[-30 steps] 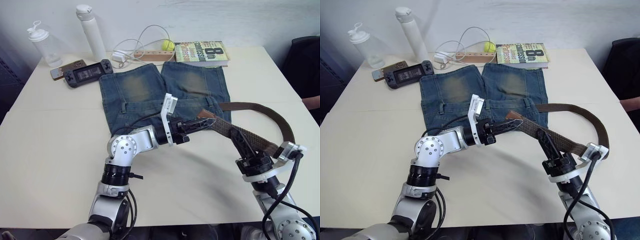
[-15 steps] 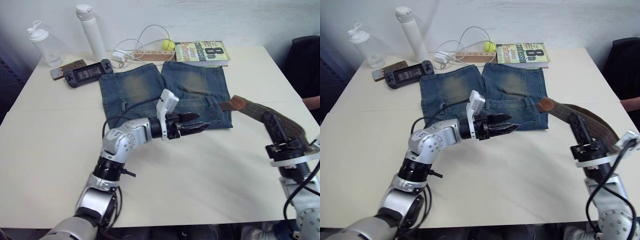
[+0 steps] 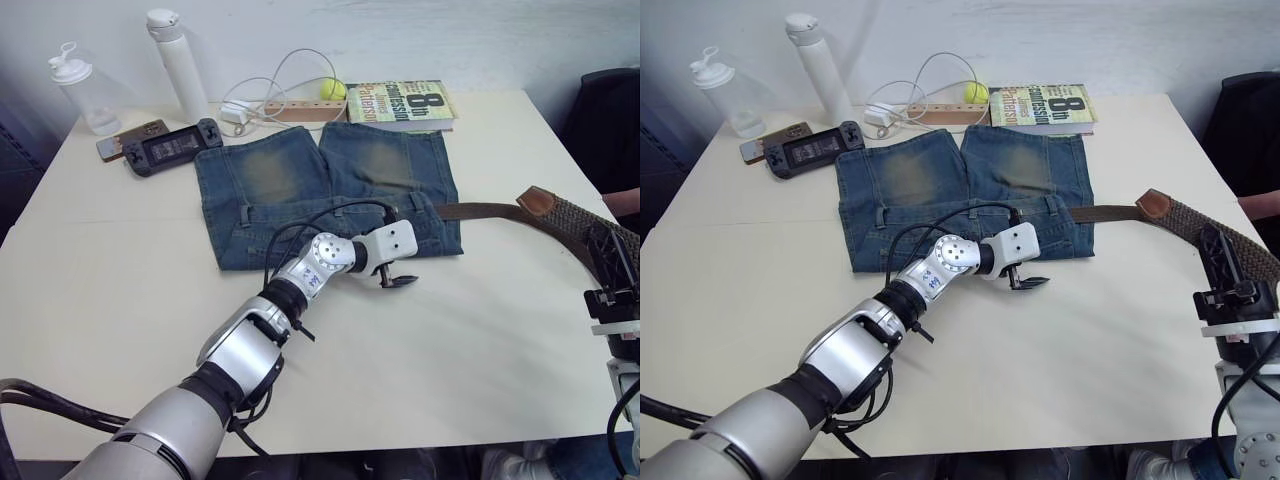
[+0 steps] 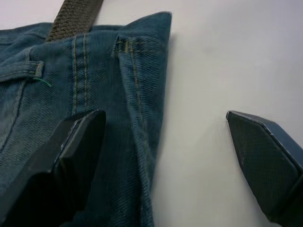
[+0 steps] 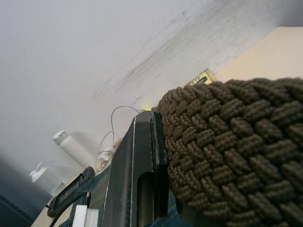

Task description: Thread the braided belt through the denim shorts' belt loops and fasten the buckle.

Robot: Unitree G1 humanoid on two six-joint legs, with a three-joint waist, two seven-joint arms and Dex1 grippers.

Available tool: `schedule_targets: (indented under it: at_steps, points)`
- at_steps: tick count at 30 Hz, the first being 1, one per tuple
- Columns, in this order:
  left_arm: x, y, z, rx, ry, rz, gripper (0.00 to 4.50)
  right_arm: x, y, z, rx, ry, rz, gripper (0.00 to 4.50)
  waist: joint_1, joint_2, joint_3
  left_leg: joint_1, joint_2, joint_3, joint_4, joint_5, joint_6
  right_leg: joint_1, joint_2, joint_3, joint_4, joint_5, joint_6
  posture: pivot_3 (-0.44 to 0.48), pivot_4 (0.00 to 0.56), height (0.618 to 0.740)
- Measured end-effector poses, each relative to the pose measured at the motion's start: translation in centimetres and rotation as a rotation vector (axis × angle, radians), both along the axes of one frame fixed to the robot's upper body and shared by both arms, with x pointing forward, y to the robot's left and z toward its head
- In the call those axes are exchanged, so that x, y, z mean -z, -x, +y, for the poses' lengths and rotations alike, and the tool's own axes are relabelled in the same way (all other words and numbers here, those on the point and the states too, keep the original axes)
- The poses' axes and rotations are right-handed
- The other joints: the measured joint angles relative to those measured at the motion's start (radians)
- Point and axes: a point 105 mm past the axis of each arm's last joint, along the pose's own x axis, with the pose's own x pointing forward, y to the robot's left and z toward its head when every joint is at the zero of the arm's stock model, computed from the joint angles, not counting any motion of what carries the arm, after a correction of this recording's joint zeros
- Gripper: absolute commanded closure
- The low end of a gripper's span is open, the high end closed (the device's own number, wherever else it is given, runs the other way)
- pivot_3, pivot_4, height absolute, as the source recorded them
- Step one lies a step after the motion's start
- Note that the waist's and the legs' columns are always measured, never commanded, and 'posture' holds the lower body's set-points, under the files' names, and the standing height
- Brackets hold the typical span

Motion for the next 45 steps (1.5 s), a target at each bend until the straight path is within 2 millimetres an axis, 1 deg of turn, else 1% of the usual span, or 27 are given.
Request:
schedule_targets:
  at_steps: [2,4,5,6,8,9,10,12,14,19,20,21,24,27,30,33,38,39,40,44,45]
  points:
    - [0.2,-0.2,0.0,-0.017,-0.005,0.007,1.42,-0.1,0.1,0.2,0.004,0.003,-0.001,4.5,0.001,0.0,0.0,0.0,0.0,0.0,0.0,0.0,0.0,0.0,0.0,0.0,0.0,0.0,0.0,0.0,0.15,0.74]
    - [0.5,-0.2,0.0,-0.025,0.005,0.032,2.37,-0.2,0.2,0.5,0.001,0.001,-0.007,4.5,0.001,0.0,0.0,0.0,0.0,0.0,0.0,0.0,0.0,0.0,0.0,0.0,0.0,0.0,0.0,0.0,0.15,0.74]
    - [0.6,-0.1,-0.1,-0.022,0.006,0.042,2.77,-0.3,0.2,0.7,-0.003,0.003,-0.01,4.5,0.001,0.0,0.0,0.0,0.0,0.0,0.0,0.0,0.0,0.0,0.0,0.0,0.0,0.0,0.0,0.0,0.15,0.74]
    - [0.7,0.0,-0.2,-0.019,0.005,0.047,3.33,-0.3,0.2,0.8,-0.007,0.003,-0.01,4.5,0.001,0.0,0.0,0.0,0.0,0.0,0.0,0.0,0.0,0.0,0.0,0.0,0.0,0.0,0.0,0.0,0.15,0.74]
    - [0.7,0.1,-0.2,-0.003,0.008,0.06,4.19,-0.1,0.0,1.2,-0.023,-0.004,-0.004,4.5,0.0,0.0,0.0,0.0,0.0,0.0,0.0,0.0,0.0,0.0,0.0,0.0,0.001,0.0,0.0,0.0,0.15,0.74]
    - [0.7,0.4,-0.2,0.021,0.007,0.073,4.4,0.1,-0.2,1.6,-0.04,-0.006,0.004,4.5,0.0,0.0,0.0,0.0,0.0,0.0,0.0,0.0,0.0,0.0,0.0,0.0,0.001,0.0,0.0,0.0,0.15,0.74]
    - [0.7,0.5,-0.2,0.04,0.008,0.084,4.47,0.2,-0.3,1.8,-0.051,-0.006,0.011,4.5,0.0,0.0,0.0,0.0,0.0,0.0,0.0,0.0,0.0,0.0,0.0,0.0,0.001,0.0,0.0,0.0,0.15,0.74]
    - [0.8,1.1,0.0,0.095,0.011,0.125,4.47,0.3,-0.5,2.2,-0.073,0.001,0.019,4.5,0.001,0.0,0.0,0.0,0.0,0.0,0.0,0.0,0.0,0.0,0.0,0.0,0.001,0.0,0.0,0.0,0.15,0.74]
    - [1.3,2.1,0.7,0.178,0.01,0.175,4.47,0.2,-0.6,2.7,-0.102,0.023,0.035,4.5,0.0,0.001,-0.001,0.0,0.0,0.0,0.0,0.0,0.0,0.0,0.0,0.0,0.001,0.0,0.0,0.0,0.15,0.74]
    - [2.1,4.8,3.5,0.36,-0.007,0.274,4.47,0.0,-0.3,3.8,-0.178,0.085,0.081,4.5,-0.002,0.001,-0.001,0.0,0.0,-0.001,0.0,0.0,0.0,0.0,0.0,-0.001,0.001,0.0,0.0,0.0,0.15,0.74]
    - [2.1,5.2,3.7,0.379,-0.008,0.283,4.47,0.0,-0.3,4.0,-0.189,0.094,0.091,4.5,-0.003,0.001,-0.001,0.0,0.0,-0.001,0.001,0.0,0.0,0.0,0.0,0.0,0.001,0.0,0.0,0.0,0.15,0.74]
    - [2.2,5.7,4.5,0.388,-0.015,0.297,4.47,0.0,-0.2,4.3,-0.211,0.108,0.111,4.5,-0.003,0.001,-0.001,0.0,0.0,-0.001,0.001,0.0,0.0,0.0,0.0,0.0,0.001,0.0,0.0,0.0,0.15,0.74]
    - [2.5,7.2,5.8,0.401,-0.024,0.339,4.47,0.1,0.1,5.6,-0.28,0.146,0.172,4.5,-0.002,0.001,-0.001,0.0,0.001,-0.002,0.001,0.0,0.0,0.0,0.0,-0.001,0.001,0.0,0.0,0.0,0.15,0.74]
    - [2.5,8.7,6.8,0.414,-0.057,0.359,4.47,0.2,0.4,6.4,-0.314,0.17,0.245,4.5,-0.001,0.001,-0.001,0.0,0.0,-0.002,0.001,0.0,0.0,0.001,0.0,-0.001,0.0,0.0,0.0,0.0,0.15,0.74]
    - [2.1,10.0,7.0,0.43,-0.065,0.396,4.47,0.9,0.8,6.6,-0.323,0.187,0.336,4.5,0.006,0.001,-0.001,0.0,0.0,-0.002,0.002,0.0,0.0,0.002,-0.001,-0.001,0.0,0.0,0.0,0.0,0.15,0.74]
    - [1.6,10.9,6.7,0.446,-0.059,0.421,4.47,1.4,1.2,6.5,-0.321,0.187,0.413,4.5,0.007,0.001,-0.001,0.0,0.0,-0.002,0.003,0.0,0.001,0.003,-0.001,-0.001,0.0,0.0,0.0,0.0,0.15,0.74]
    - [1.2,11.8,6.1,0.462,-0.051,0.456,4.47,2.3,1.2,6.1,-0.312,0.183,0.507,4.5,0.005,0.001,-0.001,0.0,0.0,-0.002,0.003,0.0,0.001,0.003,-0.001,-0.001,0.0,0.0,0.0,0.0,0.15,0.74]
    - [1.1,11.9,5.9,0.461,-0.039,0.471,3.73,2.5,1.2,5.8,-0.307,0.189,0.523,4.5,0.006,0.001,-0.001,0.0,0.0,-0.002,0.003,0.0,0.001,0.003,-0.001,-0.002,-0.001,0.0,0.0,0.0,0.15,0.74]
    - [1.1,12.0,5.9,0.46,-0.028,0.494,3.49,2.5,1.1,5.5,-0.3,0.194,0.535,4.5,0.006,0.001,-0.001,0.0,0.0,-0.002,0.003,0.0,0.001,0.003,-0.001,-0.002,-0.001,0.0,0.0,0.0,0.15,0.74]
    - [0.2,13.0,6.1,0.492,0.007,0.558,1.71,2.4,1.1,4.7,-0.284,0.206,0.573,4.5,0.005,0.001,-0.001,0.0,0.001,-0.002,0.003,0.0,0.001,0.003,-0.001,-0.002,-0.001,0.0,0.0,0.0,0.15,0.74]
    - [-0.4,13.3,6.3,0.502,0.028,0.577,1.27,2.5,1.2,4.7,-0.29,0.211,0.598,4.5,0.005,0.001,-0.001,0.0,0.001,-0.002,0.003,0.0,0.001,0.003,-0.001,-0.002,0.0,0.0,0.0,0.0,0.15,0.74]
